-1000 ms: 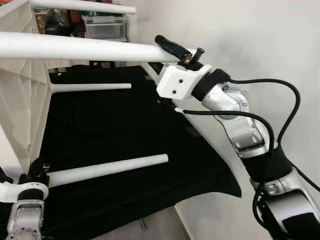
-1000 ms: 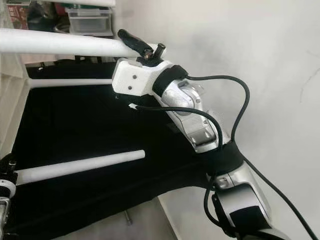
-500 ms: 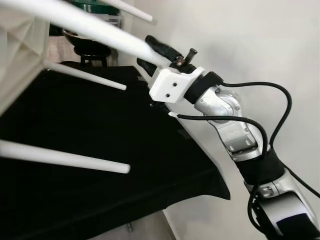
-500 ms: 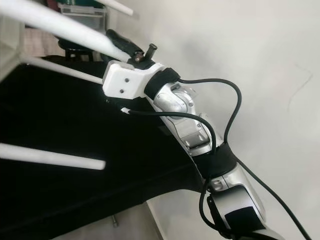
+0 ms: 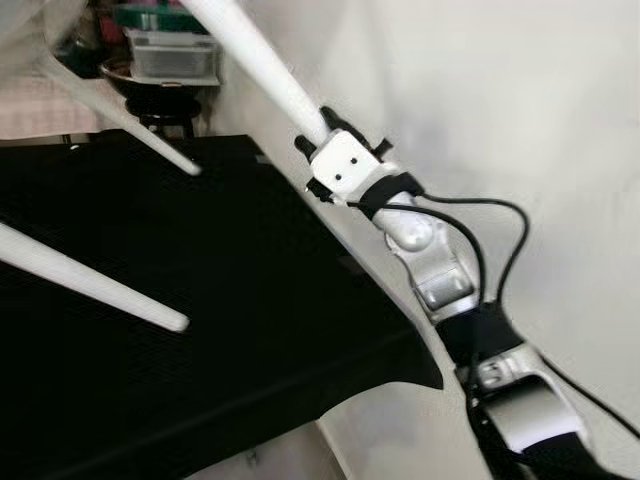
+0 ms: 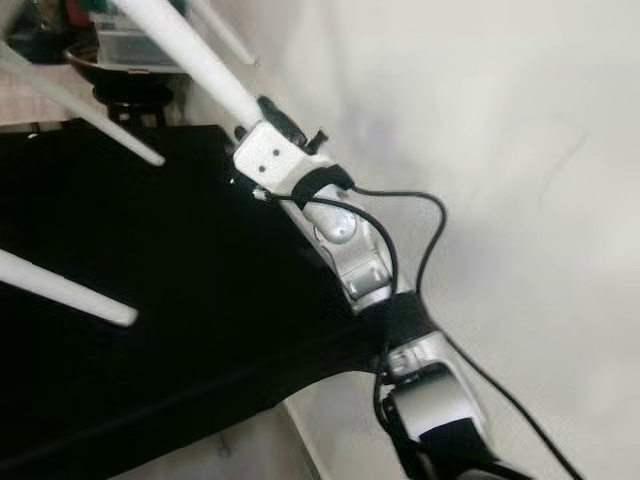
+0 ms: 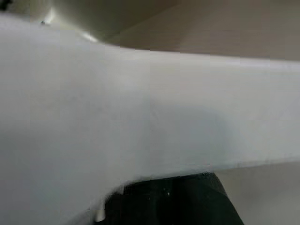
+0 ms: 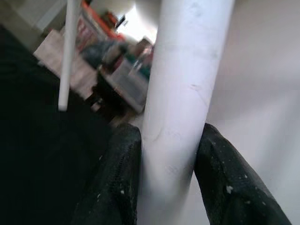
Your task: Building children table
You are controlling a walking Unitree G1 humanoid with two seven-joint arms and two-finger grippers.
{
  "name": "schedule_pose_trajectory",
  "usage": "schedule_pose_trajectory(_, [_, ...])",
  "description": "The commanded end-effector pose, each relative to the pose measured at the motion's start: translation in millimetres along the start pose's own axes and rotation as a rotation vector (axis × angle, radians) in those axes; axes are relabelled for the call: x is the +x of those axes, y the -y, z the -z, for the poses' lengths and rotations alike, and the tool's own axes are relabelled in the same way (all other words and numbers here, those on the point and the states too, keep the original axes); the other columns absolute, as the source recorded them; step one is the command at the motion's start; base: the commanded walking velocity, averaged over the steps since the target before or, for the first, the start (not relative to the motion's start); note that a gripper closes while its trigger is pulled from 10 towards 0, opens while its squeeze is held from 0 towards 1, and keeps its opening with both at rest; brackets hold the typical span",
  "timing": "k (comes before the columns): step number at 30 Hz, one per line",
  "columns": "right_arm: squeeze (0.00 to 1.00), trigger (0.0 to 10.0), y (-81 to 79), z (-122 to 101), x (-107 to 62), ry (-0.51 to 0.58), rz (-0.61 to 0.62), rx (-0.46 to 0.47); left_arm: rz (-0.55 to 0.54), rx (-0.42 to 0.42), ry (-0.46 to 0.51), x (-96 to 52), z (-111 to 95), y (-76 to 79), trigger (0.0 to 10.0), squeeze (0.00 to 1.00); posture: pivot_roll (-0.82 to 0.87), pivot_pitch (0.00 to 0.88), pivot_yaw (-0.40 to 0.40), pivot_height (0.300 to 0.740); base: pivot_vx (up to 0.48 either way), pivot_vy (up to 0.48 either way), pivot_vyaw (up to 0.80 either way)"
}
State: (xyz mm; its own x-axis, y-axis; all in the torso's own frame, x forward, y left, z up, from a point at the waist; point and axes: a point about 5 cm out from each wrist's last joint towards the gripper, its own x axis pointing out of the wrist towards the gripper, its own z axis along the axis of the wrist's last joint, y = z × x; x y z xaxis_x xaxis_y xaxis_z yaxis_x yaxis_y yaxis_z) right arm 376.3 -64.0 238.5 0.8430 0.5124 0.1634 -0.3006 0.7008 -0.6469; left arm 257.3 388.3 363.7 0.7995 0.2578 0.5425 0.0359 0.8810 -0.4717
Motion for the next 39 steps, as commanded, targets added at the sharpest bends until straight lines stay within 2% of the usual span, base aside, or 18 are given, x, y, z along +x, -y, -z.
schedule_pose_trajectory(1, [0.00,0.0,-30.8,77,-25.3,-0.381,-0.157,-0.021,0.088,0.054,0.178,5.0,-52,24.9,10.0,0.00,-0.10,0.000,-0.066,0.740,0.000,0.000,0.00])
schedule_pose_trajectory(9, [0.00,0.0,-48.9,75,-12.3,-0.431,-0.169,0.095,0.212,0.073,0.142,19.1,-56,59.2,10.0,0.00,-0.08,0.000,-0.053,0.740,0.000,0.000,0.00])
schedule_pose_trajectory(13, [0.00,0.0,-68.1,77,-8.1,-0.500,-0.208,0.240,0.268,0.051,0.023,24.5,-29,72.2,10.0,0.00,-0.08,0.000,-0.049,0.740,0.000,0.000,0.00])
schedule_pose_trajectory(15, [0.00,0.0,-70.8,78,-8.6,-0.510,-0.217,0.236,0.275,0.047,-0.010,23.9,-20,72.9,10.0,0.00,-0.08,0.000,-0.050,0.740,0.000,0.000,0.00])
schedule_pose_trajectory(16, [0.00,0.0,-74.8,79,-9.1,-0.526,-0.228,0.247,0.291,0.033,-0.082,20.3,1,74.8,10.0,0.00,-0.09,0.006,-0.043,0.740,0.000,0.000,0.00])
schedule_pose_trajectory(21, [0.00,0.0,-78.3,80,-9.5,-0.545,-0.238,0.284,0.309,0.018,-0.167,12.9,27,77.4,10.0,0.00,-0.09,0.010,-0.045,0.740,0.000,0.000,0.00])
schedule_pose_trajectory(22, [0.00,10.0,-77.9,80,-9.4,-0.555,-0.224,0.293,0.314,0.019,-0.202,8.1,39,78.2,10.0,0.00,-0.10,0.014,-0.046,0.740,0.000,0.000,0.00])
schedule_pose_trajectory(23, [1.00,10.0,-74.9,79,-7.6,-0.543,-0.204,0.321,0.330,0.032,-0.269,-1.9,61,79.9,10.0,0.80,-0.11,0.016,-0.046,0.740,0.000,0.000,0.00])
schedule_pose_trajectory(26, [1.00,10.0,-73.0,76,-6.2,-0.523,-0.199,0.355,0.336,0.033,-0.297,-8.0,72,80.9,10.0,0.80,-0.11,0.016,-0.046,0.740,0.000,0.000,0.00])
schedule_pose_trajectory(27, [1.00,10.0,-70.1,74,-4.4,-0.499,-0.186,0.391,0.348,0.027,-0.327,-14.8,82,82.4,10.0,1.00,-0.12,0.018,-0.045,0.740,0.000,0.000,0.00])
schedule_pose_trajectory(28, [1.00,10.0,-70.1,74,-4.4,-0.499,-0.186,0.391,0.348,0.027,-0.327,-14.8,82,82.4,10.0,1.00,-0.12,0.018,-0.045,0.740,0.000,0.000,0.00])
schedule_pose_trajectory(32, [1.00,10.0,-59.7,72,-7.6,-0.389,-0.169,0.486,0.391,0.063,-0.398,-42.3,111,89.9,10.0,1.00,-0.15,0.019,-0.048,0.740,0.000,0.000,0.00])
schedule_pose_trajectory(33, [1.00,10.0,-58.4,74,-14.2,-0.352,-0.185,0.508,0.409,0.094,-0.422,-53.0,120,92.2,10.0,1.00,-0.15,0.019,-0.047,0.740,0.000,0.000,0.00])
schedule_pose_trajectory(34, [1.00,10.0,-58.4,74,-14.2,-0.352,-0.185,0.508,0.409,0.094,-0.422,-53.0,120,92.2,10.0,1.00,-0.15,0.019,-0.047,0.740,0.000,0.000,0.00])
schedule_pose_trajectory(36, [1.00,10.0,-60.3,78,-31.9,-0.297,-0.223,0.530,0.441,0.175,-0.478,-74.1,136,94.2,10.0,1.00,-0.16,0.021,-0.048,0.740,0.000,0.000,0.00])
schedule_pose_trajectory(37, [1.00,10.0,-60.3,78,-31.9,-0.297,-0.223,0.530,0.441,0.175,-0.478,-74.1,136,94.2,10.0,1.00,-0.16,0.021,-0.048,0.740,0.000,0.000,0.00])
schedule_pose_trajectory(38, [1.00,10.0,-63.3,79,-43.7,-0.271,-0.236,0.534,0.437,0.215,-0.519,-88.0,148,92.9,10.0,1.00,-0.17,0.021,-0.043,0.740,0.000,0.000,0.00])
schedule_pose_trajectory(39, [1.00,10.0,-63.3,79,-43.7,-0.271,-0.236,0.534,0.437,0.215,-0.519,-88.0,148,92.9,10.0,1.00,-0.17,0.021,-0.043,0.740,0.000,0.000,0.00])
